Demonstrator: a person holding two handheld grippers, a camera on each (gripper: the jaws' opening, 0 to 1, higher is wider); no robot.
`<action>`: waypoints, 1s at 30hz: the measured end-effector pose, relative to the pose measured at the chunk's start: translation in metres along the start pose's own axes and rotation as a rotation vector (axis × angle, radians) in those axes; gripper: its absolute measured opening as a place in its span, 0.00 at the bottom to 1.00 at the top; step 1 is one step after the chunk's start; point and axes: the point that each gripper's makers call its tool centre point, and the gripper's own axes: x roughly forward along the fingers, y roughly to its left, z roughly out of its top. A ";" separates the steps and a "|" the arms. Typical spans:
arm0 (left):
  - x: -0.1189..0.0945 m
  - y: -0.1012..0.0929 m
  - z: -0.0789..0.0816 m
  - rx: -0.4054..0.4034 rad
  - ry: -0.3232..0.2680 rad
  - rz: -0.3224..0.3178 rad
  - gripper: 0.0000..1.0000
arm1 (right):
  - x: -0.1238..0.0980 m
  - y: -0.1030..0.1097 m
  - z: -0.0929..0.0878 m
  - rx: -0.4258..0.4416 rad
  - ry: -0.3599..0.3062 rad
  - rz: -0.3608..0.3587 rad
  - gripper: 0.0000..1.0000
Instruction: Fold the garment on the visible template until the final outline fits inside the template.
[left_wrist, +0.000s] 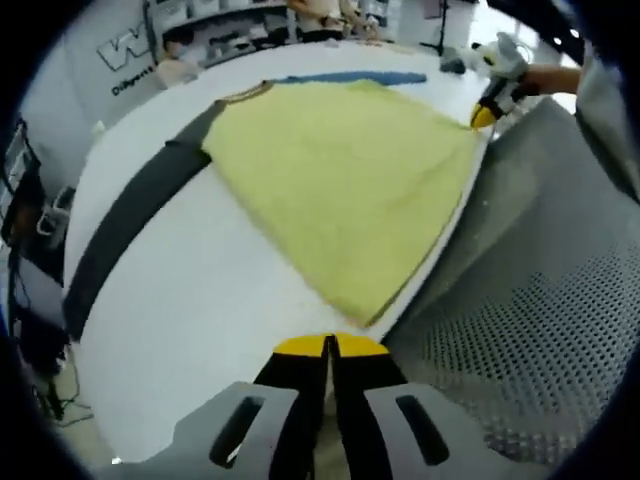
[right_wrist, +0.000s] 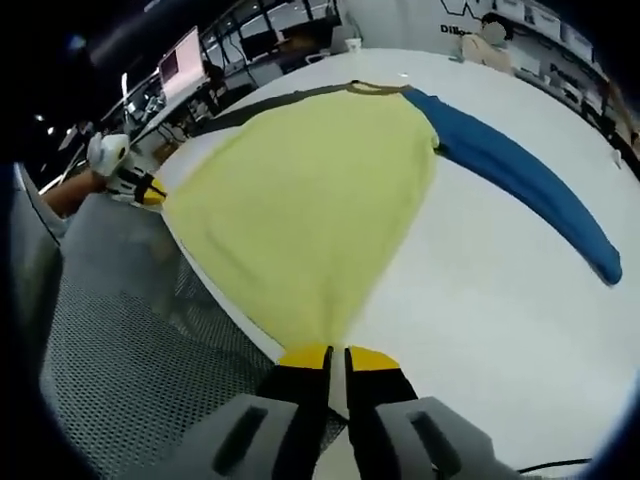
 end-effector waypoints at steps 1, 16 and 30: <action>-0.001 0.002 -0.001 -0.008 -0.001 0.004 0.00 | -0.001 0.000 0.004 0.003 -0.022 -0.005 0.01; -0.016 0.102 0.055 -0.281 -0.338 0.252 0.21 | -0.023 0.001 0.078 -0.005 -0.378 -0.022 0.36; -0.032 0.205 0.051 -0.571 -0.512 0.417 0.61 | -0.041 0.002 0.084 0.051 -0.441 -0.023 0.55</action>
